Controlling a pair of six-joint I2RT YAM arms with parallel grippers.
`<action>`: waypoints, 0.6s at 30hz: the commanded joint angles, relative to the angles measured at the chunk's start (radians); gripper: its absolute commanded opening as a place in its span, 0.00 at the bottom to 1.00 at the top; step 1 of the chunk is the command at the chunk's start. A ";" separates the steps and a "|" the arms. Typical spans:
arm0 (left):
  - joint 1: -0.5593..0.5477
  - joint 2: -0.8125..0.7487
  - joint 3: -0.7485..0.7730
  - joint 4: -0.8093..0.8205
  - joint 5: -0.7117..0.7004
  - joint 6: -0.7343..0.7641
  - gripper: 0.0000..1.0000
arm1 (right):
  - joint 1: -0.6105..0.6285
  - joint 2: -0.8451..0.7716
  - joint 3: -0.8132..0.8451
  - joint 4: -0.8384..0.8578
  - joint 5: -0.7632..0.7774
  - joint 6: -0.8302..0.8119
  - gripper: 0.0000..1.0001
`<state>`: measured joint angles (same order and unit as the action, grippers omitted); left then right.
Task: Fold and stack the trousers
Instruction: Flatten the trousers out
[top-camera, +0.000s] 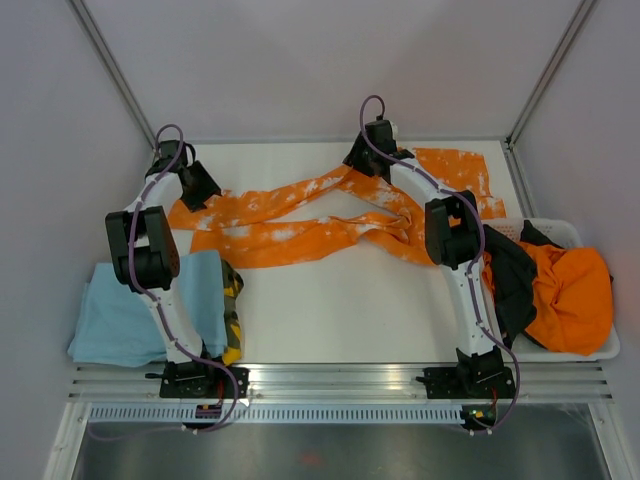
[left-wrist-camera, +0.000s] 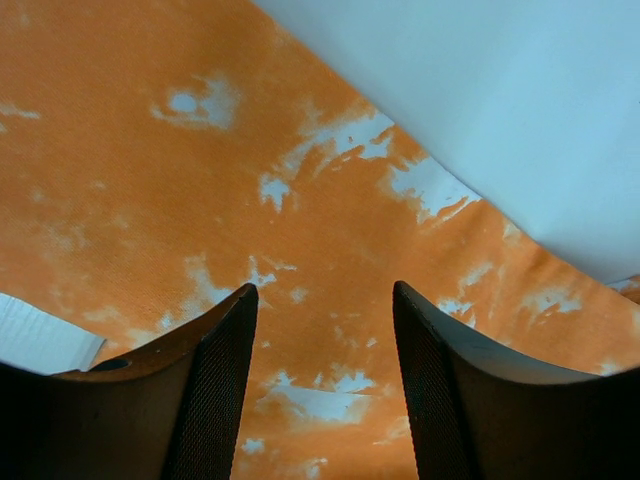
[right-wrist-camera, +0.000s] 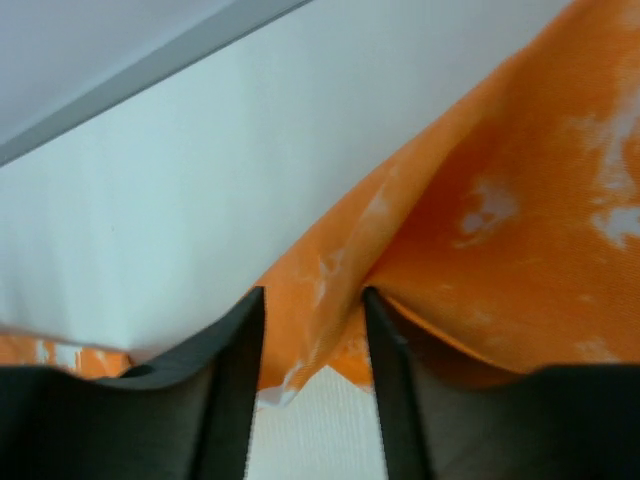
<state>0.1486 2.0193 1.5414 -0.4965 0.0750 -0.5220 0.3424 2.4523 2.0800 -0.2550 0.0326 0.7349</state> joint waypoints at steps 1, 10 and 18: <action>-0.003 -0.021 -0.009 0.053 0.072 -0.016 0.62 | 0.003 0.008 0.045 -0.004 -0.109 -0.052 0.55; -0.037 -0.068 -0.038 0.088 0.058 -0.039 0.62 | 0.010 -0.061 -0.063 0.036 -0.187 0.018 0.64; -0.038 -0.071 -0.047 0.082 0.063 -0.042 0.62 | 0.046 -0.059 -0.120 0.072 -0.218 0.133 0.56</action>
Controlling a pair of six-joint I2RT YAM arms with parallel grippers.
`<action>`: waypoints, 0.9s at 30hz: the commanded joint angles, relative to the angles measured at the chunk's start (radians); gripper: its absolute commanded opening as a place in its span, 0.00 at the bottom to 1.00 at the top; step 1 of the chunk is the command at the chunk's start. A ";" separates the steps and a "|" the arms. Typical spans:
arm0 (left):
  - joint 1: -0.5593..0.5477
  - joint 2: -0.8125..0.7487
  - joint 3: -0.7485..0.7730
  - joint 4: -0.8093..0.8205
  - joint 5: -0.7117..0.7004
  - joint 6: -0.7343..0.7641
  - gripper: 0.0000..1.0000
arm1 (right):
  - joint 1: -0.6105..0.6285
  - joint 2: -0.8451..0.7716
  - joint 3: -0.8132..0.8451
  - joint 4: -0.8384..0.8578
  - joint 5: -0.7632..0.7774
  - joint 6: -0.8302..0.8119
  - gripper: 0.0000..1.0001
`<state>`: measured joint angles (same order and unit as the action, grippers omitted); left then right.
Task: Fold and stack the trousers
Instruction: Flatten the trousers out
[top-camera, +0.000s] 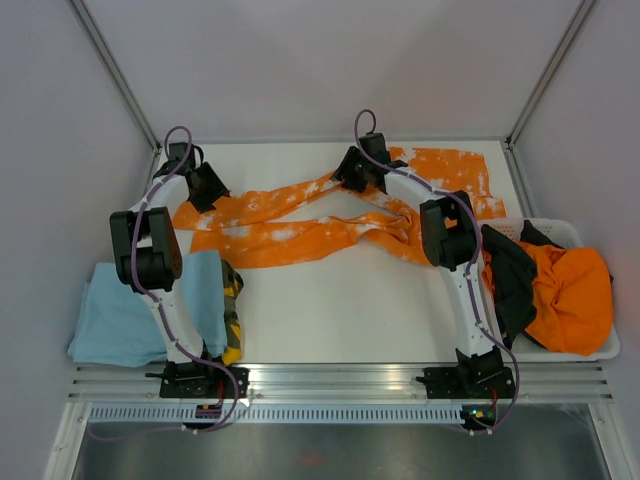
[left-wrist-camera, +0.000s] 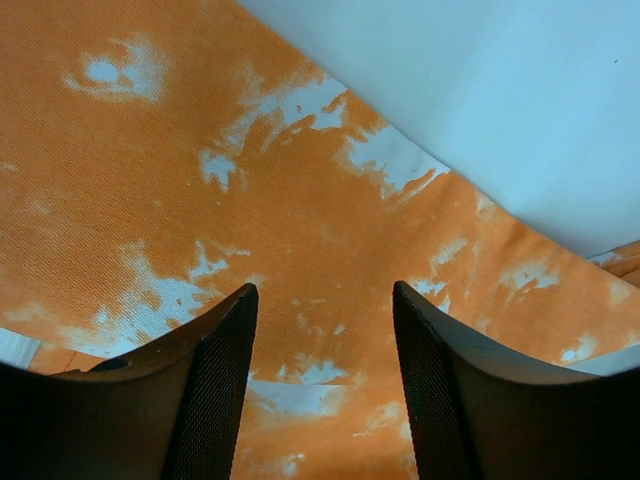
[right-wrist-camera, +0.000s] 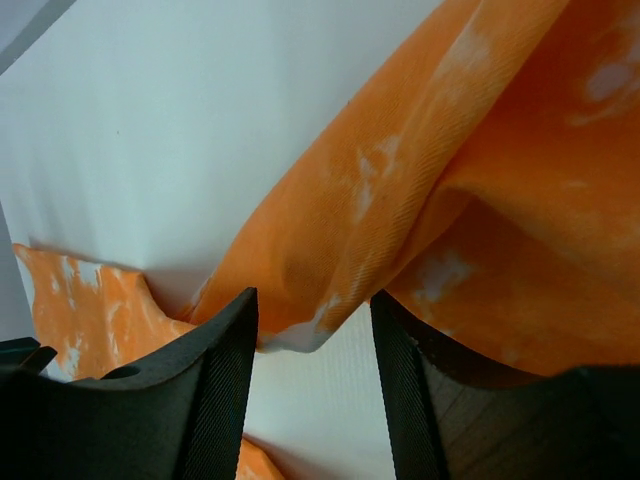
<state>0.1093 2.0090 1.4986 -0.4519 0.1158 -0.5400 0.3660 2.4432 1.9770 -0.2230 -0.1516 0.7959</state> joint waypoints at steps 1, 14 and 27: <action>0.001 -0.061 -0.005 0.036 0.021 -0.023 0.62 | 0.025 -0.053 -0.023 0.045 -0.043 0.081 0.55; 0.001 -0.064 -0.017 0.038 0.025 -0.021 0.62 | 0.037 -0.124 -0.119 0.080 -0.051 0.218 0.56; 0.001 -0.073 -0.035 0.047 0.018 -0.018 0.62 | 0.040 -0.112 -0.101 0.108 -0.020 0.253 0.47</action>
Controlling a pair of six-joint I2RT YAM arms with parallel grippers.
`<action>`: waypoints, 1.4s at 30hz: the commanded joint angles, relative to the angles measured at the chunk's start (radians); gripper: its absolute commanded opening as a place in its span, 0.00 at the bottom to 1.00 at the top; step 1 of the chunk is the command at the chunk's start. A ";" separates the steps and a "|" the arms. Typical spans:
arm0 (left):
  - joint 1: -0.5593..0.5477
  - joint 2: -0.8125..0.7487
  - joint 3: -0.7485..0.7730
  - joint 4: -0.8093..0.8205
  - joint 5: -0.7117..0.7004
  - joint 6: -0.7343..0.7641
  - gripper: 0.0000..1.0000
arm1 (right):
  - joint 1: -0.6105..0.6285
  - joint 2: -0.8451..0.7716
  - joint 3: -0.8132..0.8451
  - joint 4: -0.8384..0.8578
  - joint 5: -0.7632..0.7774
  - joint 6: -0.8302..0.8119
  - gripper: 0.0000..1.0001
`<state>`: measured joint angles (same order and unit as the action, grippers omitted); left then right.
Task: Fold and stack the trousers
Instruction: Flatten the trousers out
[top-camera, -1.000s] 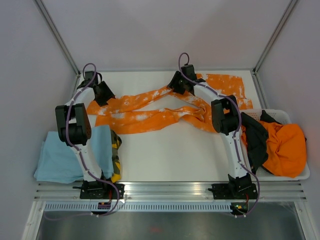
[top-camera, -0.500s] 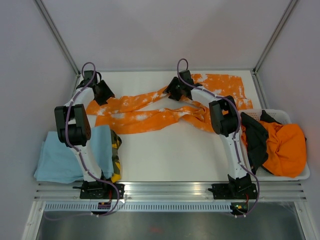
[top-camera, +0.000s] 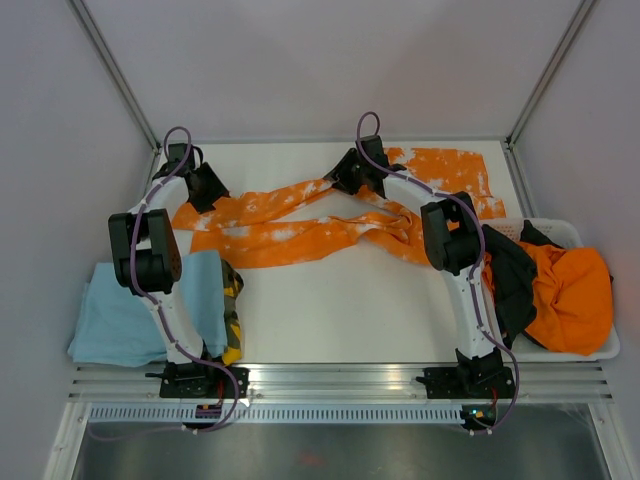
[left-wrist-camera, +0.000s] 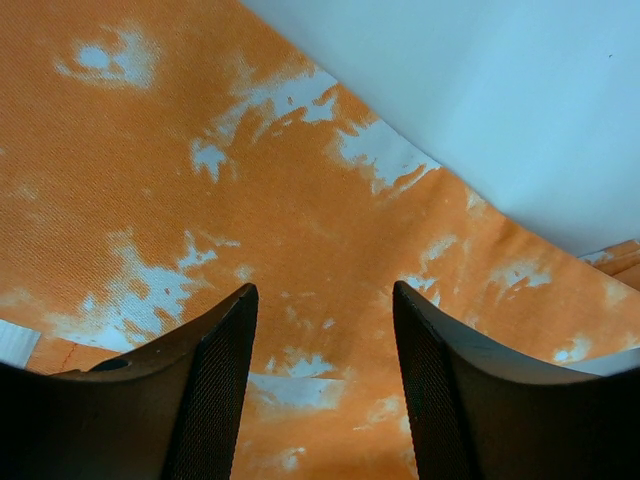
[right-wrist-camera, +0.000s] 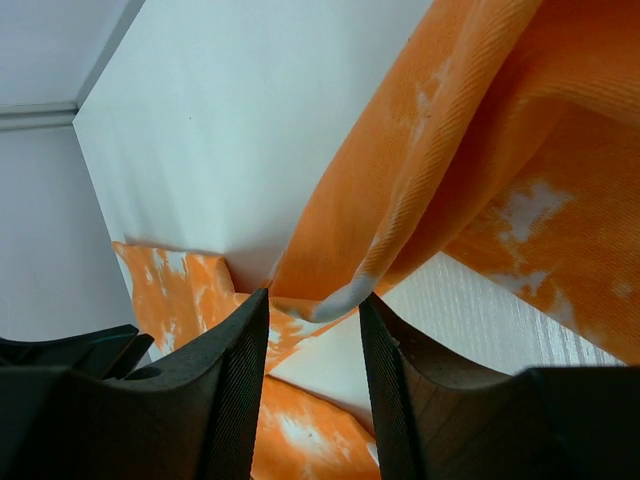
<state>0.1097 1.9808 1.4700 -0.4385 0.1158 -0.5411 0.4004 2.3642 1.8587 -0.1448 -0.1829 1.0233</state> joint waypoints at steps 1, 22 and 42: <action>-0.001 -0.043 -0.007 0.034 0.018 -0.017 0.62 | 0.006 -0.025 0.033 0.011 0.019 0.024 0.48; 0.001 -0.039 0.001 0.095 -0.097 -0.057 0.62 | 0.005 0.426 0.608 0.240 0.045 -0.061 0.16; -0.001 0.234 0.215 -0.028 -0.229 -0.267 0.60 | -0.009 -0.055 0.308 -0.134 0.075 -0.543 0.88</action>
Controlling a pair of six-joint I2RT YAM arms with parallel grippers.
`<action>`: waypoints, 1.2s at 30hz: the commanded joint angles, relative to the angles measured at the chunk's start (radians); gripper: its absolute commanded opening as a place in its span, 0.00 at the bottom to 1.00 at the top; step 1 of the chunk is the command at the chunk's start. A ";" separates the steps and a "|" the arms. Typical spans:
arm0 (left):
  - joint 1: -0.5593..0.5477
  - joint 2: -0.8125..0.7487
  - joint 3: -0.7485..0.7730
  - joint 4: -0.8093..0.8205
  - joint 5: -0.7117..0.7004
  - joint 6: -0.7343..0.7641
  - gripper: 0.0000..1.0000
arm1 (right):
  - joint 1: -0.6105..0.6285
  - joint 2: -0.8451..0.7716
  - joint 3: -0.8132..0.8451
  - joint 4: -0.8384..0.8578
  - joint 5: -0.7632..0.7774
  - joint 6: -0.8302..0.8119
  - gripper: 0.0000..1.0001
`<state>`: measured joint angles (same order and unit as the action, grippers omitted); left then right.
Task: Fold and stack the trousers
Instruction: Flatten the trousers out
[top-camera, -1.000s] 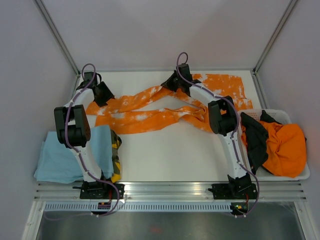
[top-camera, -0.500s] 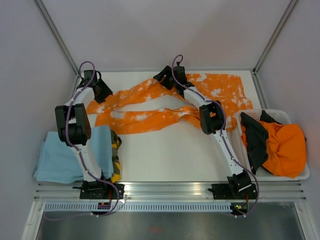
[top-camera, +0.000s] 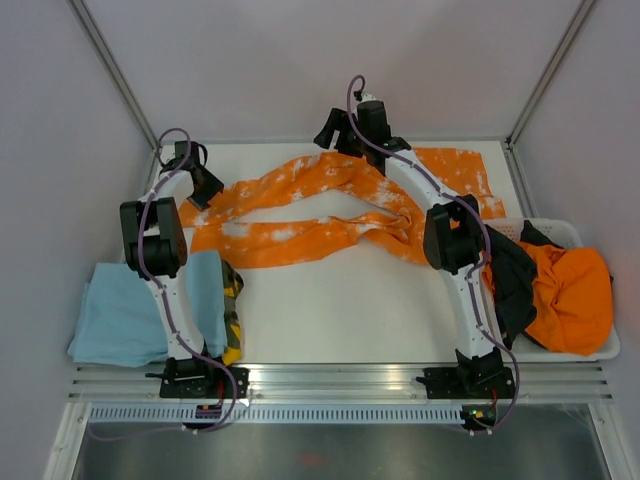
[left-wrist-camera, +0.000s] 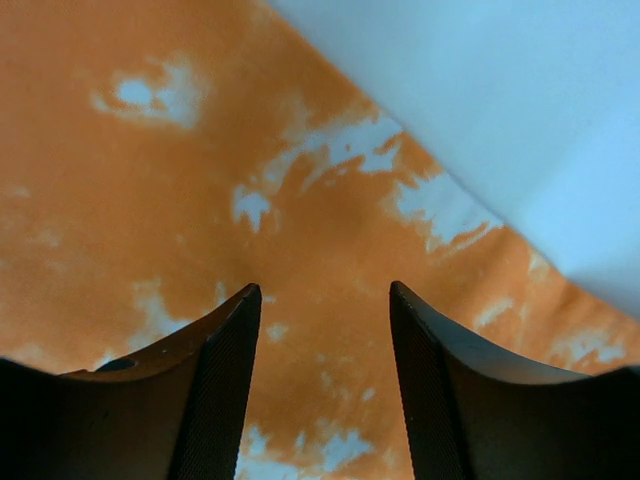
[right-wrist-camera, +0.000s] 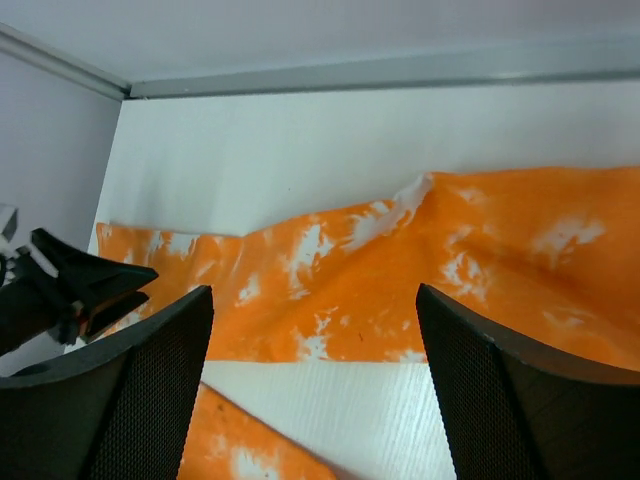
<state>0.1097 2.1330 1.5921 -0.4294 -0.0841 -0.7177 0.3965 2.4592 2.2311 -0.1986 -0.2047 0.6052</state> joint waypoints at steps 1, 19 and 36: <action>0.001 0.103 0.117 -0.073 -0.011 -0.112 0.59 | -0.007 -0.195 -0.095 -0.096 0.134 -0.162 0.88; 0.030 0.344 0.420 -0.190 -0.016 -0.454 0.54 | -0.050 -0.186 -0.449 -0.117 0.212 -0.479 0.62; 0.051 0.360 0.427 -0.088 0.032 -0.465 0.53 | -0.044 -0.075 -0.327 -0.110 0.136 -0.710 0.77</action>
<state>0.1528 2.4279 2.0155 -0.5289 -0.0410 -1.1679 0.3458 2.3596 1.8599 -0.3218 -0.0101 -0.0528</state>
